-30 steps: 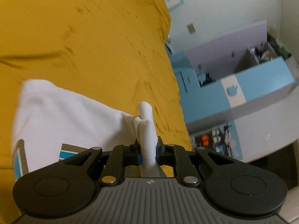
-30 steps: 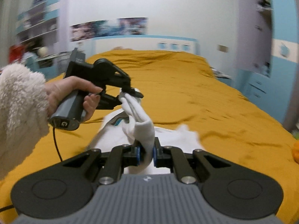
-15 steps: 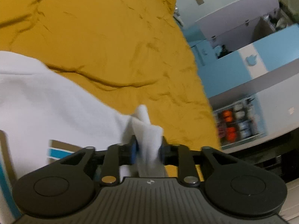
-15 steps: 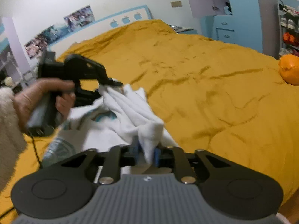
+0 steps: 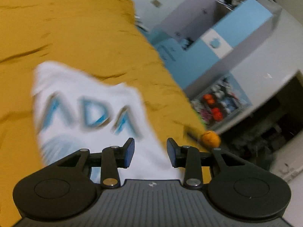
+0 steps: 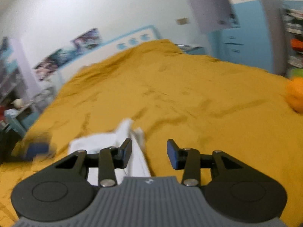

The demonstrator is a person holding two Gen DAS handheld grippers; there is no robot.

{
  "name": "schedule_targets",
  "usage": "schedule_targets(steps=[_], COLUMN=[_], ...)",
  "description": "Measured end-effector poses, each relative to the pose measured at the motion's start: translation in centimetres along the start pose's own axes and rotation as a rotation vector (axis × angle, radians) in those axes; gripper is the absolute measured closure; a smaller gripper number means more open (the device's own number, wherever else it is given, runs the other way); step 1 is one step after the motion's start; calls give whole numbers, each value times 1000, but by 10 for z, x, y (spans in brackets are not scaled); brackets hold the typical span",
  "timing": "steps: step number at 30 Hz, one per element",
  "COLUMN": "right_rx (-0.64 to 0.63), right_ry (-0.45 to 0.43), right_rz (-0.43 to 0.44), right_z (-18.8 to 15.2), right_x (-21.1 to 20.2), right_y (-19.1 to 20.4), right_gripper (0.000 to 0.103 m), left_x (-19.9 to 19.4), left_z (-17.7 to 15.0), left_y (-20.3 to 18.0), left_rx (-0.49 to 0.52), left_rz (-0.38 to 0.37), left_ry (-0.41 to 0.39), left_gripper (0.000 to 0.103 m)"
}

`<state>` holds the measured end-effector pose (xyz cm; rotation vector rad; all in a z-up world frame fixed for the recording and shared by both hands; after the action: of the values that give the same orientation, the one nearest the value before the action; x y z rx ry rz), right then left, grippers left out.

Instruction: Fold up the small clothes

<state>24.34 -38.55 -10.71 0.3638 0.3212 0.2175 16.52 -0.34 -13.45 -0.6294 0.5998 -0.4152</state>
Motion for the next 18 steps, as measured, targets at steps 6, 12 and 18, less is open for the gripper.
schedule_targets(steps=[6,12,18], right_rx=[36,-17,41], right_ry=[133,318,315], right_rz=[125,105,54], right_z=[14,-12,-14], right_x=[102,159,172], right_y=[7,18,20], right_gripper=[62,74,99], left_x=[-76,-100,-93], left_z=[-52,-75,-79], left_y=[52,91,89], left_rx=[-156,-382,-389], left_rz=[244,234,203], left_ry=[-88,-77,-57], left_gripper=[62,62,62])
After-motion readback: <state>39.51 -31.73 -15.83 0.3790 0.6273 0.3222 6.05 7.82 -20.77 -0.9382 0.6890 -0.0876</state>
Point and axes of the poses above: each gripper's, at about its wrist camera, not at the fingertips, and x roughly the way its jaws point, y to its left, z to its top, the point moved 5 cm from there along x, roughly the way its jaws point, and after that the axes turned 12 degrees about -y, right-handed, at the moved point
